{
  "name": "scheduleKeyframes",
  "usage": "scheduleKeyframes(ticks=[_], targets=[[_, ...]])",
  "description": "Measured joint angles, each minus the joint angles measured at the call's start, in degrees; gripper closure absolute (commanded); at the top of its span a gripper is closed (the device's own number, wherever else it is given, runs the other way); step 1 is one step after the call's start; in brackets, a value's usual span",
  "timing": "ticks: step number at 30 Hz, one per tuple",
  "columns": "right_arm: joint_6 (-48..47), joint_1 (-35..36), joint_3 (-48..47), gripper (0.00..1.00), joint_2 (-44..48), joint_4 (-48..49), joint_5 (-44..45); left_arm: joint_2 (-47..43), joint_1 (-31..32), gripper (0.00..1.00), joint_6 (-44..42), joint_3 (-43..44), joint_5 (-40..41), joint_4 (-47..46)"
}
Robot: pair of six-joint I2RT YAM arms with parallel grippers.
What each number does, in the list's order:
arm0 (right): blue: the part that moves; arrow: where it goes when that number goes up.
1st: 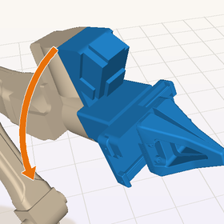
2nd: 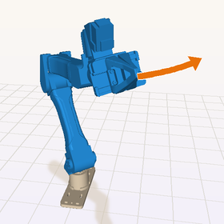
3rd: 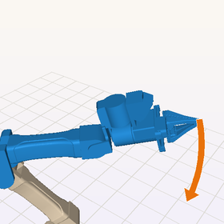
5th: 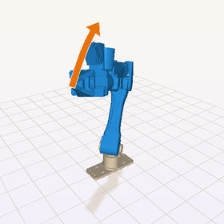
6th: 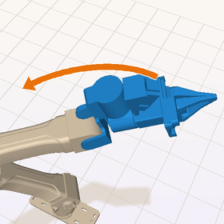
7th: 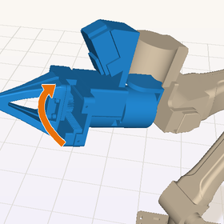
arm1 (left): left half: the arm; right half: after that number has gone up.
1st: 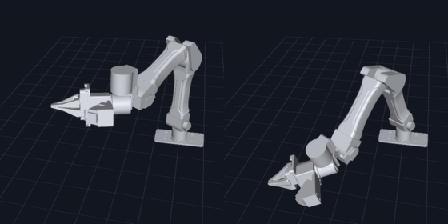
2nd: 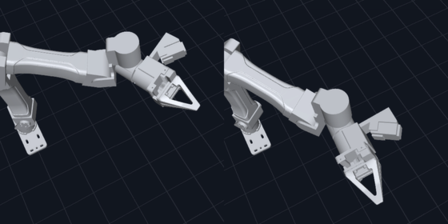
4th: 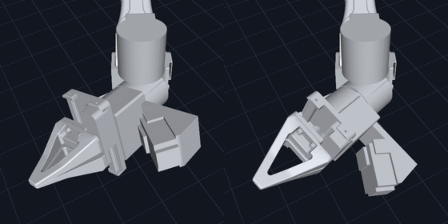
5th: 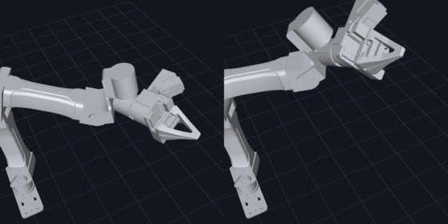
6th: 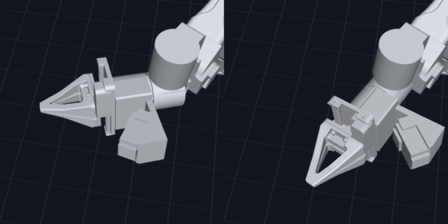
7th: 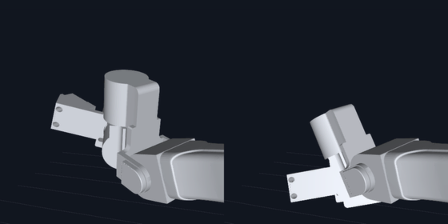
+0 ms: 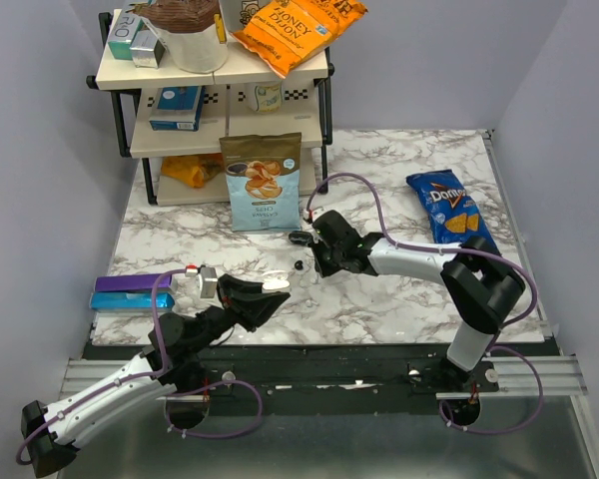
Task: Insert the wireless bluetooth earbuds into the charging case
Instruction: Move the earbud to the center of the board, then adjust the earbud at the center of the board.
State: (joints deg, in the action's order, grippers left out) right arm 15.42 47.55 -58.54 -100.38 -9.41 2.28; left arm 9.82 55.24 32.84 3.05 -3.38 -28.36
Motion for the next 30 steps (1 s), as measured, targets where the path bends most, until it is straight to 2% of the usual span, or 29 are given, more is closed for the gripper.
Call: scheduleKeyframes(ticks=[8,15,18,21,22,23,25,30], targets=[[0.1,0.0,1.9,0.99,0.5,1.3,-0.5,0.0,0.0,1.0,0.0,0.0,0.0,0.0],[-0.6,1.2,10.8,0.99,10.5,2.1,-2.8,0.0,0.0,1.0,0.0,0.0,0.2,0.4],[-1.5,4.4,11.5,0.92,12.2,2.2,-4.2,0.0,0.2,1.0,0.0,0.0,0.3,0.4],[-2.6,7.1,12.0,0.76,12.1,2.5,-5.6,0.0,0.4,1.0,0.0,0.0,0.4,0.4],[-2.9,7.7,12.1,0.67,12.0,2.5,-6.1,0.0,0.4,1.0,0.0,0.0,0.4,0.4],[-3.1,8.1,12.1,0.64,11.8,2.6,-6.4,0.0,0.4,1.0,0.0,0.0,0.4,0.4],[-3.7,8.3,12.1,0.6,11.3,2.7,-6.7,-0.1,0.4,1.0,0.0,0.0,0.4,0.5],[-4.9,8.4,12.0,0.58,10.0,3.0,-6.9,-1.4,0.4,1.0,0.0,0.0,0.4,1.1]])
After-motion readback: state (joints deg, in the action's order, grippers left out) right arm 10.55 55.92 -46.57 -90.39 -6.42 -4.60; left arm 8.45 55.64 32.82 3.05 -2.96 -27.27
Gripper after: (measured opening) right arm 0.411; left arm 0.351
